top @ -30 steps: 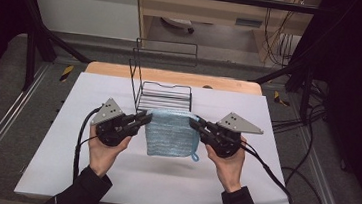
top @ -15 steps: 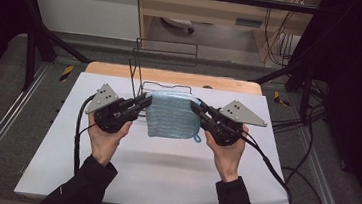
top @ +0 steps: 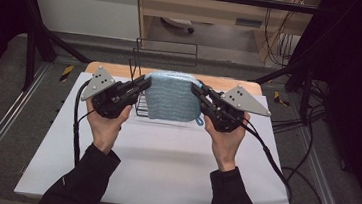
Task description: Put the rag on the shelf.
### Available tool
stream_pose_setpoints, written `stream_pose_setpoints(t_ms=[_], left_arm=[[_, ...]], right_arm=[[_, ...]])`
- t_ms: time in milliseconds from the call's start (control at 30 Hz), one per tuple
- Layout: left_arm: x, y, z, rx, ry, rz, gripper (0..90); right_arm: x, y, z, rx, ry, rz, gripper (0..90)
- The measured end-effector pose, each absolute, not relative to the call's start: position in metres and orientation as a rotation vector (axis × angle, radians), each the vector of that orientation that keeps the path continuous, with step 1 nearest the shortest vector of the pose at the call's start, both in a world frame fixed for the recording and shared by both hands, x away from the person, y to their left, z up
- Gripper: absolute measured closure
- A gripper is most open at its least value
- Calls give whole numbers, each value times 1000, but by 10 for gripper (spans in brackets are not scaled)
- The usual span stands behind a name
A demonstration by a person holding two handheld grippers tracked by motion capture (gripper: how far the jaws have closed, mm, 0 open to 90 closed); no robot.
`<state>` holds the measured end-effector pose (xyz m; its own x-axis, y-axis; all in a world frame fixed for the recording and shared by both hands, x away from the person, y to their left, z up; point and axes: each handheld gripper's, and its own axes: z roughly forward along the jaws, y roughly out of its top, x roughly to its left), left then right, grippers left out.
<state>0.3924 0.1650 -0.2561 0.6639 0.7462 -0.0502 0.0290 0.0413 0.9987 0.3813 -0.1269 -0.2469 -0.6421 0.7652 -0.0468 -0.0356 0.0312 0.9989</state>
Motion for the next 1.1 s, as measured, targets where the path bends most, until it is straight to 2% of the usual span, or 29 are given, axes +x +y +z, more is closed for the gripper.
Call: stream_pose_setpoints(t_ms=[1100], left_arm=[[429, 182, -197, 1293, 710, 691, 822]], right_arm=[[425, -99, -183, 639, 1606, 1705, 822]])
